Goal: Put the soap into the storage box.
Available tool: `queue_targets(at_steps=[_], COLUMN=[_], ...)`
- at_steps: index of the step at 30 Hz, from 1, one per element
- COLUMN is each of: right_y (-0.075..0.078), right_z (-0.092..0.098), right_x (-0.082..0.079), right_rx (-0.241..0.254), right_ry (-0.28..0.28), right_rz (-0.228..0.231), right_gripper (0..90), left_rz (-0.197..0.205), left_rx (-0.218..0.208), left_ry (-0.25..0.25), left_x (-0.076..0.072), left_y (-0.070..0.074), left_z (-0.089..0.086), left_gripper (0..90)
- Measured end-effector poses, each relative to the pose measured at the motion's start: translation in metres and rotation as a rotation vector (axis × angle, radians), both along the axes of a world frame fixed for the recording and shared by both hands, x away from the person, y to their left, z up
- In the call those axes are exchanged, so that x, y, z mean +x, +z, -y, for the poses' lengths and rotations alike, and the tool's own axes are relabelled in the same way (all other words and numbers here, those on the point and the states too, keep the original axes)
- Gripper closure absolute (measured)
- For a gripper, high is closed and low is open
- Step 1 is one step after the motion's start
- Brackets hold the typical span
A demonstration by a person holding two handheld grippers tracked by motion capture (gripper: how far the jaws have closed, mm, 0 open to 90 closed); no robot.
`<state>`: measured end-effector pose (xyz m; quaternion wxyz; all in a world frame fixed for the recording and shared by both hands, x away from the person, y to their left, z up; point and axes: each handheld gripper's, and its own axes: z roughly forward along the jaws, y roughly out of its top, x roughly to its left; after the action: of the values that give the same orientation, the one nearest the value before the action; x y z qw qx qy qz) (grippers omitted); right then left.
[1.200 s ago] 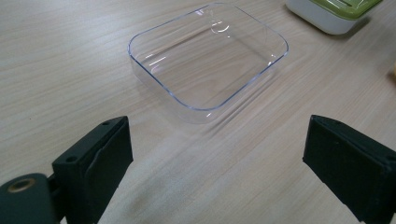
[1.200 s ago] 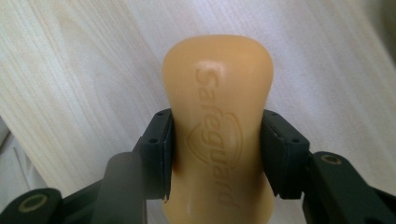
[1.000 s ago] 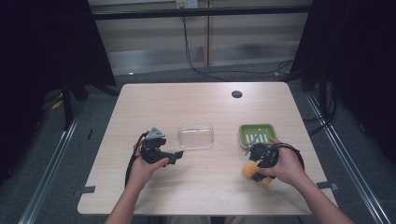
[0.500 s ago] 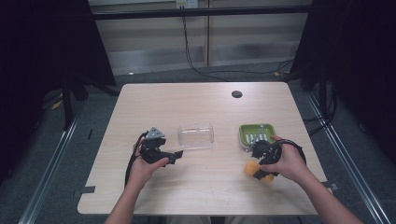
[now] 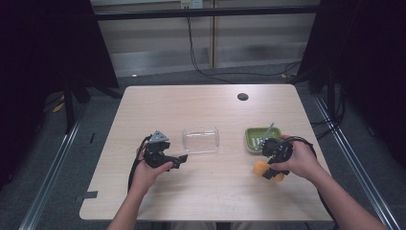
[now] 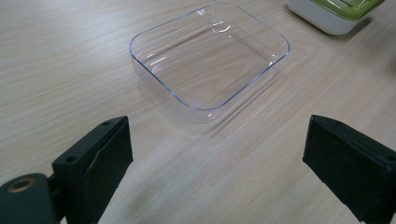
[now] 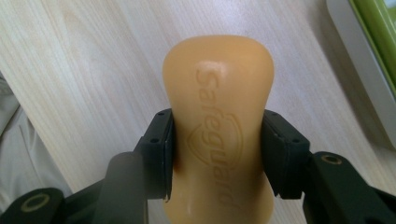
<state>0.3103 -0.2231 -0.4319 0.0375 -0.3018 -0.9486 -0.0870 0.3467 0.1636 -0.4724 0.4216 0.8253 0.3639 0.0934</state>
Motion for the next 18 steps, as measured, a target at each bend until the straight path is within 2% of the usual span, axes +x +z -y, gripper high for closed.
queue_targets(at_steps=[2, 5, 6, 14, 16, 18], right_y=[0.001, 0.004, 0.006, 0.010, 0.010, 0.010], right_z=[0.001, 0.002, 0.002, 0.005, 0.005, 0.004], right_x=[0.001, 0.003, 0.004, 0.010, 0.011, 0.011], right_rx=[0.008, 0.010, 0.006, 0.034, 0.038, 0.036], right_ry=[0.000, 0.002, -0.006, 0.014, 0.014, -0.008], right_rz=[0.011, 0.003, -0.014, 0.005, -0.010, -0.014], right_gripper=[50.1, 50.1, 50.0, 50.1, 50.1, 50.1], left_rz=[0.000, -0.001, -0.001, 0.003, 0.003, 0.005], left_rx=[0.000, 0.001, 0.002, 0.001, 0.003, 0.003], left_ry=[-0.002, -0.006, -0.006, 0.000, -0.001, 0.003], left_x=[0.000, 0.000, 0.001, 0.000, 0.000, 0.000], left_y=[0.000, 0.000, 0.000, 0.000, 0.000, 0.000], left_z=[0.000, -0.001, -0.001, -0.001, -0.001, -0.001], left_gripper=[8.0, 8.0, 8.0, 8.0, 8.0, 8.0])
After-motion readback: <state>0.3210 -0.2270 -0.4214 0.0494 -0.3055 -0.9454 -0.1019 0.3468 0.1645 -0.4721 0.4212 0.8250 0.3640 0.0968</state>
